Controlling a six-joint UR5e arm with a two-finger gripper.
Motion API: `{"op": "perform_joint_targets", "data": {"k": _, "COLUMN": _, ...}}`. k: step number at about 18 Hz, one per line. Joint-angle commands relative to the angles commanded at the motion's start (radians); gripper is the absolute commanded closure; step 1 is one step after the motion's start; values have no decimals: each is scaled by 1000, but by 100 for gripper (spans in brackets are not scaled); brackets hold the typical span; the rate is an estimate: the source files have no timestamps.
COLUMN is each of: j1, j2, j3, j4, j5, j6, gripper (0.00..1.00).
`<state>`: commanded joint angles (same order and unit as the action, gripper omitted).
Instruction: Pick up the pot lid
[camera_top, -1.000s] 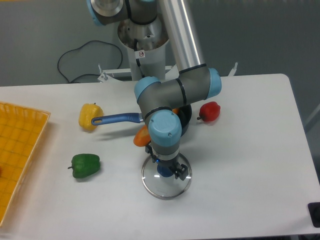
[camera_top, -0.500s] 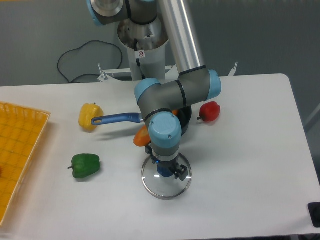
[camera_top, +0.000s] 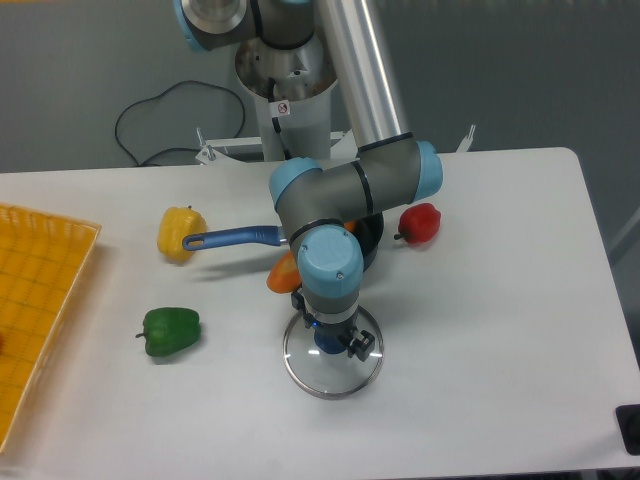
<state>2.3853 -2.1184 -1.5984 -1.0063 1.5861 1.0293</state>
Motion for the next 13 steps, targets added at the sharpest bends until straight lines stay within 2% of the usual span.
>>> {"op": "perform_joint_targets", "data": {"k": 6, "j1": 0, "j2": 0, "j3": 0, "j4": 0, "j5": 0, "j6": 0, "gripper": 31}}
{"op": "perform_joint_targets", "data": {"k": 7, "j1": 0, "j2": 0, "j3": 0, "j4": 0, "j5": 0, "j6": -3, "gripper": 37}}
{"op": "perform_joint_targets", "data": {"k": 9, "j1": 0, "j2": 2, "j3": 2, "j4": 0, "j5": 0, "j6": -5, "gripper": 42}}
{"op": "perform_joint_targets", "data": {"k": 13, "j1": 0, "j2": 2, "j3": 9, "j4": -3, "j5": 0, "j6": -5, "gripper": 45}}
